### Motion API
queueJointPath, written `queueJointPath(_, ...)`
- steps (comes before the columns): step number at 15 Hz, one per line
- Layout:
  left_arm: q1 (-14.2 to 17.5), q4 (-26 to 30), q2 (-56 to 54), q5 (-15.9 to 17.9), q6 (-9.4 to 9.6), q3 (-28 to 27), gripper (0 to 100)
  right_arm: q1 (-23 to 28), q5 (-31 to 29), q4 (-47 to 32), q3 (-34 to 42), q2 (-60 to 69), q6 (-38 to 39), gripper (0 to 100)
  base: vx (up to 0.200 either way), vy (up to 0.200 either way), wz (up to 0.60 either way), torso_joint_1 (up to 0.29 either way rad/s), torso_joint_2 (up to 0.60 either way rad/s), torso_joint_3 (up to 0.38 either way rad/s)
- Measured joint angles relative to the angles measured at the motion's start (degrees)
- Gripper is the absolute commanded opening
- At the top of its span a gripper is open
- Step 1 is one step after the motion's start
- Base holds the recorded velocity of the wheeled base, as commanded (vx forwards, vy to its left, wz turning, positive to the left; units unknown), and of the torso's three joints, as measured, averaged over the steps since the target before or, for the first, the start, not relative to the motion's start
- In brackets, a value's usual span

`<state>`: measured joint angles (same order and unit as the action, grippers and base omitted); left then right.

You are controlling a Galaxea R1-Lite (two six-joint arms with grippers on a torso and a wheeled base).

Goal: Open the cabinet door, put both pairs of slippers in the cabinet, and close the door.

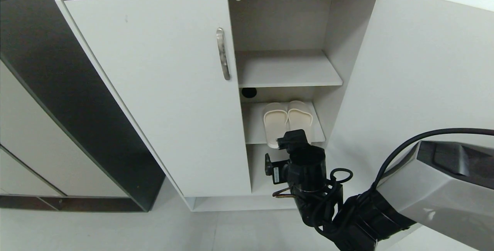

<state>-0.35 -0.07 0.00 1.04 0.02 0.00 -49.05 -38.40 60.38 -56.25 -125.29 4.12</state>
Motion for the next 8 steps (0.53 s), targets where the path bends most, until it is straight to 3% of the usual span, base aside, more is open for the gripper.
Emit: queueJointPath(8,0.02,0.00,0.00,-0.04,0.02,0.00,0,0.20,0.02,-0.02,0.40,-0.04,-0.05,100,0.000,0.000,0.00,-0.001,0.00,0.197)
